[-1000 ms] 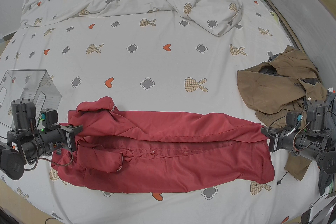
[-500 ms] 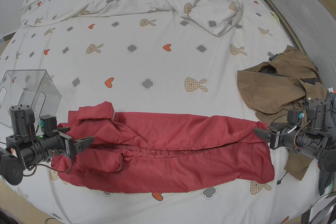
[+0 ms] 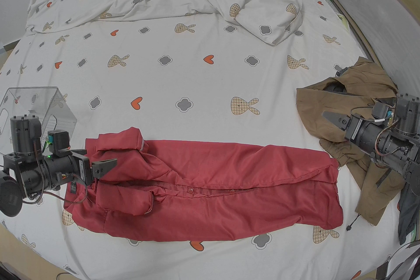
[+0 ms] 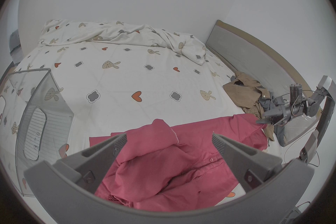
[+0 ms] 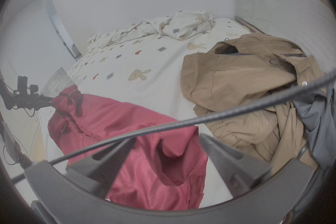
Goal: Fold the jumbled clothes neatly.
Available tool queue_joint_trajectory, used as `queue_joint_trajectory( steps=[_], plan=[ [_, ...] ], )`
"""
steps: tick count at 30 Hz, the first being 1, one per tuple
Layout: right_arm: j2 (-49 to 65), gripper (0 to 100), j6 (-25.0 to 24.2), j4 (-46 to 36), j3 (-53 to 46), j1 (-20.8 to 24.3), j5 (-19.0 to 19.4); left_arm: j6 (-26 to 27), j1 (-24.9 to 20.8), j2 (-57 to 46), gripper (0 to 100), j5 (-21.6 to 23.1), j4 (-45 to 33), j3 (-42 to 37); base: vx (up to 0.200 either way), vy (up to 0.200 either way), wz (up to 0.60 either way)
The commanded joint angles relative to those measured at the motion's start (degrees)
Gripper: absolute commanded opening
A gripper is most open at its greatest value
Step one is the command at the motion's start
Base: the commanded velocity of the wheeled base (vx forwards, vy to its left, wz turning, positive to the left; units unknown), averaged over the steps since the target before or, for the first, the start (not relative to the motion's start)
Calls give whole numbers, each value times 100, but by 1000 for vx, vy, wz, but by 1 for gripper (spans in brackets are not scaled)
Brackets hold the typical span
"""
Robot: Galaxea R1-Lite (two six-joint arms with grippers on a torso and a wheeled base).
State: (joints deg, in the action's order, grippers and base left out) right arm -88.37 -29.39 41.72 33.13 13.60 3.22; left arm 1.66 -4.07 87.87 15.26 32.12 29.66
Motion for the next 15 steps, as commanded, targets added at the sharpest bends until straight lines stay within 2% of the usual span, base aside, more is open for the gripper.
queue_joint_trajectory(
  steps=[1, 2, 4, 5, 6, 8, 13, 15],
  plan=[
    [-22, 100, -260, -137, 255, 529, 179, -210, -147, -367, 100, 29, -496, 620, 0, 0, 0],
    [-58, 100, -366, -304, 229, 802, 285, -236, -208, -367, 100, 21, -558, 734, 0, 0, 0],
    [-189, 100, -673, -498, 237, 1074, 460, -306, -331, -341, 100, 21, -558, 840, 0, 0, 0],
    [-207, 100, -700, -515, 237, 1083, 487, -315, -340, -341, 100, 29, -558, 848, 0, 0, 0],
    [-356, 100, -990, -568, 255, 1171, 680, -386, -445, -297, 100, 29, -567, 910, 0, 0, 0],
    [-497, 100, -1104, -603, 220, 1136, 953, -394, -551, -200, 100, 21, -567, 936, 0, 0, 0],
    [-726, 100, -1113, -1218, 202, 1030, 1023, -403, -568, -130, 100, 21, -567, 919, 0, 0, 0],
    [-726, 100, -1113, -1218, 202, 1030, 1023, -403, -568, -130, 100, 21, -567, 919, 0, 0, 0]
  ],
)
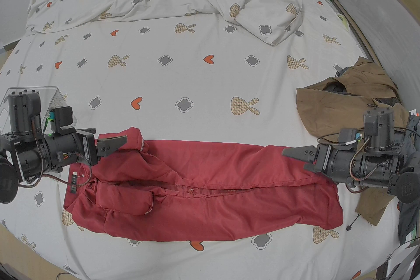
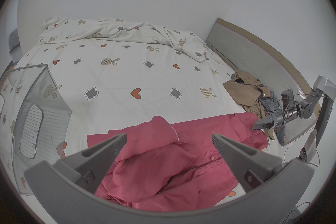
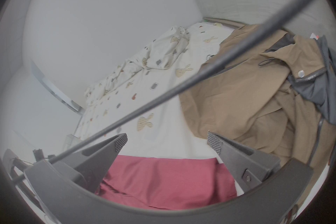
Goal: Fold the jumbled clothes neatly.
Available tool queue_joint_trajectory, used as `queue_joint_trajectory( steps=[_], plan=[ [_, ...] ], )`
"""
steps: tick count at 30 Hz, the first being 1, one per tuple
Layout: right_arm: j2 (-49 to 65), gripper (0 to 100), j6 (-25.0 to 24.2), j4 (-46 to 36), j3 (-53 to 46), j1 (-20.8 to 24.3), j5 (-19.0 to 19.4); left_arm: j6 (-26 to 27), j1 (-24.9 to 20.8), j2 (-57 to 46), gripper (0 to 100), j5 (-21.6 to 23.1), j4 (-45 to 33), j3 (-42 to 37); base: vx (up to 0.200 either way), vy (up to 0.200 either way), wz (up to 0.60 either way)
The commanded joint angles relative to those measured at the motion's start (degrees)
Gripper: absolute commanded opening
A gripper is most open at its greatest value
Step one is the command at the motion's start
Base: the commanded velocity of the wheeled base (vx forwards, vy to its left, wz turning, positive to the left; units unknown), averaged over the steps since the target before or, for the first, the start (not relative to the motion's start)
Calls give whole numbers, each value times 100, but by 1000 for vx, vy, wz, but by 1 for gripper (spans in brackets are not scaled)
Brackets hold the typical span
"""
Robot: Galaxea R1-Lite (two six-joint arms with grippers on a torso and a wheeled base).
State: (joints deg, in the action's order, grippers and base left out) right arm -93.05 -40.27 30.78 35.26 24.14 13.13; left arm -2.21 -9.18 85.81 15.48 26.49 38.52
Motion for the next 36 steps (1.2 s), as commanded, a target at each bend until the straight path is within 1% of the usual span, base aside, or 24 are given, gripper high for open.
queue_joint_trajectory(
  steps=[1, 3, 6, 12, 17, 20, 23, 26, 28, 30, 32, 33, 35, 36],
  plan=[
    [-345, 100, 10, -318, -36, -137, 14, -8, -58, 85, 100, -1, -4, 33, 0, 0, 0],
    [-512, 100, 28, -318, -89, -322, 14, -8, -58, 59, 100, -1, -4, 24, 0, 0, 0],
    [-556, 100, 124, -318, -124, -427, 14, -8, -58, 67, 100, -10, -4, 15, 0, 0, 0],
    [-758, 100, 203, -310, -168, -489, 5, -8, -49, 138, 100, -10, -12, 15, 0, 0, 0],
    [-697, 100, 195, -301, -124, -436, 5, -17, 21, 287, 100, -10, -12, 68, 0, 0, 0],
    [-380, 100, 195, -283, 25, -436, -3, -17, 145, 428, 100, -10, -21, 164, 0, 0, 0],
    [349, 100, 168, -283, 368, -463, 76, -122, 347, 612, 100, -10, -118, 463, 0, 0, 0],
    [885, 100, 195, -327, 667, -471, 76, -359, 452, 753, 100, -10, -461, 903, 0, 0, 0],
    [1175, 100, 195, -336, 834, -471, 85, -447, 522, 850, 100, -10, -944, 1333, 0, 0, 0],
    [1298, 100, 195, -327, 860, -489, 85, -456, 549, 938, 100, -1, -1410, 1702, 0, 0, 0],
    [1325, 100, 186, -327, 834, -498, 76, -465, 558, 999, 100, -1, -1673, 1913, 0, 0, 0],
    [1316, 100, 177, -327, 764, -507, 76, -456, 549, 1113, 100, -1, -1981, 2133, 0, 0, 0],
    [1289, 100, 186, -318, 649, -542, 76, -465, 549, 1219, 100, 7, -2333, 2362, 0, 0, 0],
    [1289, 100, 186, -318, 640, -542, 76, -465, 549, 1228, 100, 7, -2368, 2379, 0, 0, 0]
  ],
)
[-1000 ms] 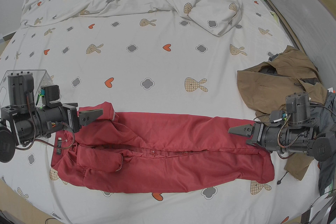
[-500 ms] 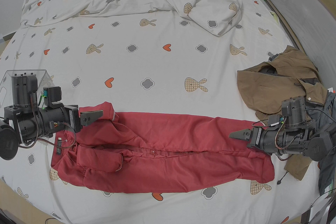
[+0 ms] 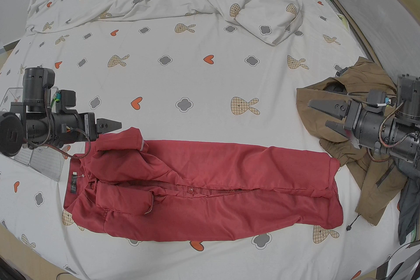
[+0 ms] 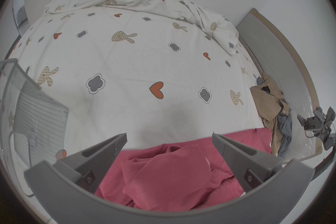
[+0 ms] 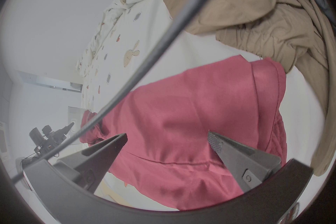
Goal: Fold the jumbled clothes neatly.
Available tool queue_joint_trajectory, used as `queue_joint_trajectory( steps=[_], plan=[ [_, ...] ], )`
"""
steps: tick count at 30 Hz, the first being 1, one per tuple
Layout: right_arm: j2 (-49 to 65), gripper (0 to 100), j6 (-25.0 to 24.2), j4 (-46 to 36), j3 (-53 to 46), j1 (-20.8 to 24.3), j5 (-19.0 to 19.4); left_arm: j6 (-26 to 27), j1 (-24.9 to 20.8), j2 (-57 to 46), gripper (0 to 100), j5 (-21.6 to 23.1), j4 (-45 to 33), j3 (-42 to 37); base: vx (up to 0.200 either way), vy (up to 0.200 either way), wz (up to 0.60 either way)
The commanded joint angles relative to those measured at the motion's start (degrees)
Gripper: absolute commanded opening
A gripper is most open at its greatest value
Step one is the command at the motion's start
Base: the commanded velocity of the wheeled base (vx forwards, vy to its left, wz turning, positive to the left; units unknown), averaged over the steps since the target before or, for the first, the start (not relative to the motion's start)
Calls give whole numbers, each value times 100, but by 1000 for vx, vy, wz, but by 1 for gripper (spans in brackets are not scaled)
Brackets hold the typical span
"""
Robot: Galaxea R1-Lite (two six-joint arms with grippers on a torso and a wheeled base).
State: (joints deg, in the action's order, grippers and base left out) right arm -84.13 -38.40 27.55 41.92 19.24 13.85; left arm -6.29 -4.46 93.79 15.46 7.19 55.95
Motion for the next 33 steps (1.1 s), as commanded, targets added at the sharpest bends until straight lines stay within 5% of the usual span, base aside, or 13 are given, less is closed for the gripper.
queue_joint_trajectory(
  steps=[1, 14, 19, 33],
  plan=[
    [380, 100, -1, 5, -35, -78, -14, -57, 77, 526, 100, 10, -790, 838, 0, 0, 0],
    [608, 100, 17, 5, -9, -60, 4, -39, -116, 1660, 100, 45, -1730, 2499, 0, 0, 0],
    [590, 100, 8, 5, -18, -43, 4, -21, -231, 1783, 100, 818, -2442, 2965, 0, 0, 0],
    [538, 100, 8, 5, -18, -25, 4, 14, -266, 1800, 100, 1443, -3198, 2965, 0, 0, 0]
  ],
)
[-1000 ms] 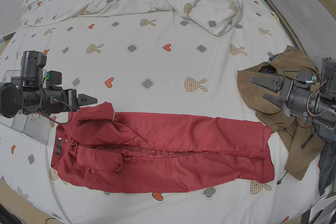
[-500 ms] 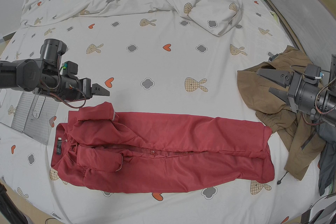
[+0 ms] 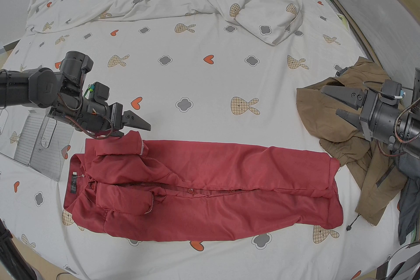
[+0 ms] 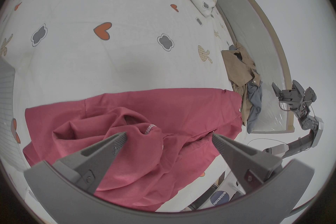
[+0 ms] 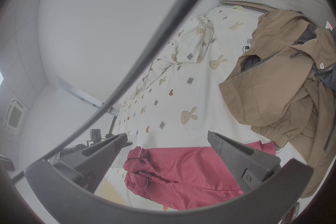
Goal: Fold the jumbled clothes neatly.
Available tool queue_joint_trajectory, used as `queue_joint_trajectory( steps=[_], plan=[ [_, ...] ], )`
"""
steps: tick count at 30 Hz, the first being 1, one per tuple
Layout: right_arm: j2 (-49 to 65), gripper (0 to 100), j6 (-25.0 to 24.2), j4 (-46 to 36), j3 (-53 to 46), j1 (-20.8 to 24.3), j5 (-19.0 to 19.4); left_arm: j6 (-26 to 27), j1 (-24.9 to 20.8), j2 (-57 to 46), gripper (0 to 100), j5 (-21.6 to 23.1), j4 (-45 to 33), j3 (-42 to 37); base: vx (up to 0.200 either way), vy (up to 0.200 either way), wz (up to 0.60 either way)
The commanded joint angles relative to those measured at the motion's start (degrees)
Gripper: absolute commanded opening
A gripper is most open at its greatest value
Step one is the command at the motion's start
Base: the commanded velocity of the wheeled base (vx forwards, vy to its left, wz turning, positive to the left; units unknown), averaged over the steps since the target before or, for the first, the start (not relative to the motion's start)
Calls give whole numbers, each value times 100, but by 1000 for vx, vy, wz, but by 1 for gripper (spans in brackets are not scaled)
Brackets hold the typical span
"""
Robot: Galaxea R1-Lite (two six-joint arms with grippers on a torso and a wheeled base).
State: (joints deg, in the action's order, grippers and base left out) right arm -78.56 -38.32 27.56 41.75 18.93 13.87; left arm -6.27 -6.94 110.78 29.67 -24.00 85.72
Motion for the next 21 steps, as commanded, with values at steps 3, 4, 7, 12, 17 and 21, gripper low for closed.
queue_joint_trajectory(
  steps=[3, 4, 7, 12, 17, 21],
  plan=[
    [-19, 100, -1, 3, -9, 5, 1, 20, -80, -21, 100, 47, -131, -267, 0, 0, 0],
    [-28, 100, -1, 3, -9, 14, 1, 47, -124, -126, 100, 56, -131, -390, 0, 0, 0],
    [-28, 100, -1, 3, -9, 23, 1, 161, -238, -364, 100, 83, -113, -715, 0, 0, 0],
    [-28, 100, -1, 3, -27, 32, 1, 389, -300, -355, 100, 65, -17, -1005, 0, 0, 0],
    [-11, 100, -1, 3, -27, 40, 1, 372, -176, -610, 100, 56, 511, -1119, 0, 0, 0],
    [-28, 100, -1, 3, -36, 49, 10, 372, -168, -1243, 100, 4, 695, -1260, 0, 0, 0]
  ],
)
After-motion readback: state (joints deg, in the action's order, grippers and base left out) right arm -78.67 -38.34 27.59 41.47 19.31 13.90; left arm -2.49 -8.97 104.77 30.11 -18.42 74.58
